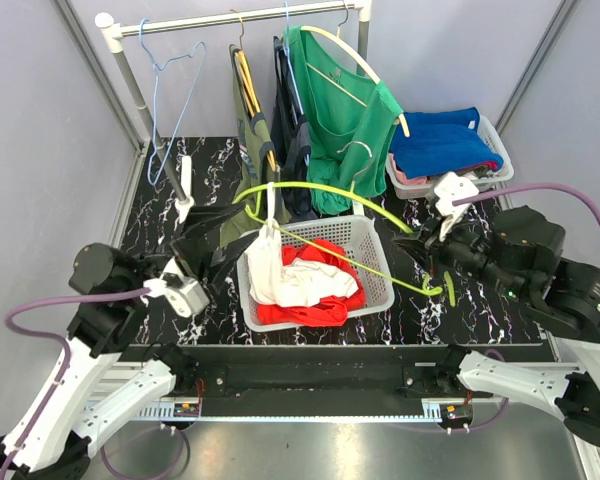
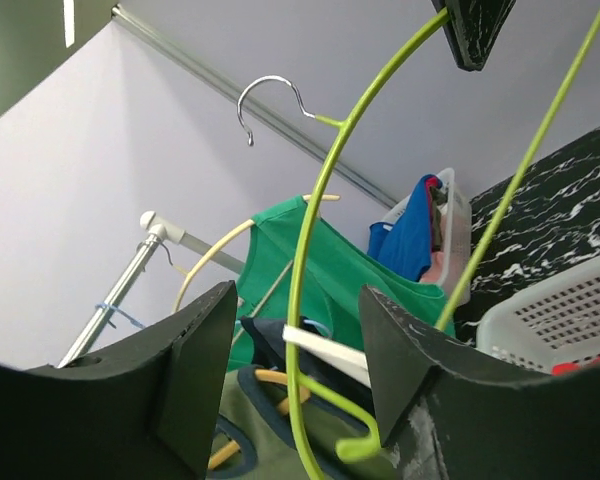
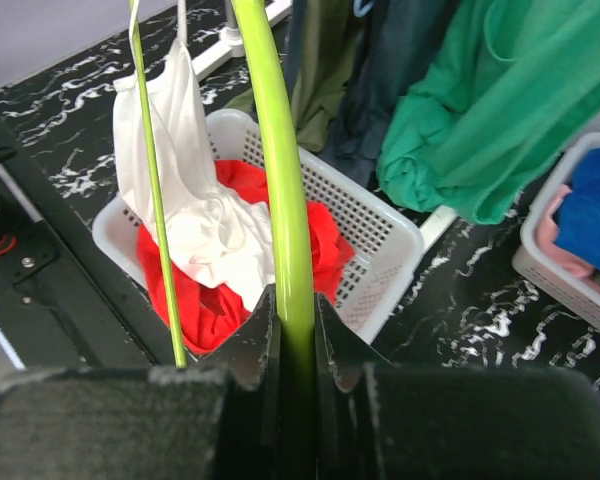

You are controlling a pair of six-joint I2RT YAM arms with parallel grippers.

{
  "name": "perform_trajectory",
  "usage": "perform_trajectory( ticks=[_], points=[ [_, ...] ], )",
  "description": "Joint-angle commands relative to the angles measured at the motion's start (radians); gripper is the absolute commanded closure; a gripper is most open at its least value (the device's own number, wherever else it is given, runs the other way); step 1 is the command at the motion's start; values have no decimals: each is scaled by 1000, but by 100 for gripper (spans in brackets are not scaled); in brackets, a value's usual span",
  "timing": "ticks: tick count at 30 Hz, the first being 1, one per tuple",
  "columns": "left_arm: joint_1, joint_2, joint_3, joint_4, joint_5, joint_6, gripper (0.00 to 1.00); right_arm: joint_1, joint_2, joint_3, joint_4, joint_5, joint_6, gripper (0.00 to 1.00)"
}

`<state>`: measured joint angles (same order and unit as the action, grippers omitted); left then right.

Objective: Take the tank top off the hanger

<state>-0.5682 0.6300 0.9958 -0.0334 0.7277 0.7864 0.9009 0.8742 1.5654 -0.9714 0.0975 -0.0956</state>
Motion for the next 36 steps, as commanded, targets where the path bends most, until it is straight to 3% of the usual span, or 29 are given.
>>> perform_trajectory(
  ticks=[1,5,8,26,31,33,34,36],
  points=[
    [-2,-68,-51,-54,-103,-245,46,0,-33,61,17,79,-58,100],
    [-2,-105,-129,-108,-122,-410,51,0,-44,53,13,94,-90,100],
    [-4,-105,-155,-140,-123,-444,54,1,-40,48,13,99,-108,100],
    [-67,73,-171,-166,-113,-385,54,0,-27,88,7,47,-119,100],
    [-71,80,-155,-126,-134,-360,82,0,-32,94,-9,47,-118,100],
    [-70,82,-143,-125,-134,-354,88,0,-37,93,-19,50,-116,100],
    [-70,82,-132,-125,-136,-352,97,0,-38,91,-26,53,-118,100],
    [-71,74,-120,-126,-132,-351,100,1,-38,87,-33,62,-116,100]
  ],
)
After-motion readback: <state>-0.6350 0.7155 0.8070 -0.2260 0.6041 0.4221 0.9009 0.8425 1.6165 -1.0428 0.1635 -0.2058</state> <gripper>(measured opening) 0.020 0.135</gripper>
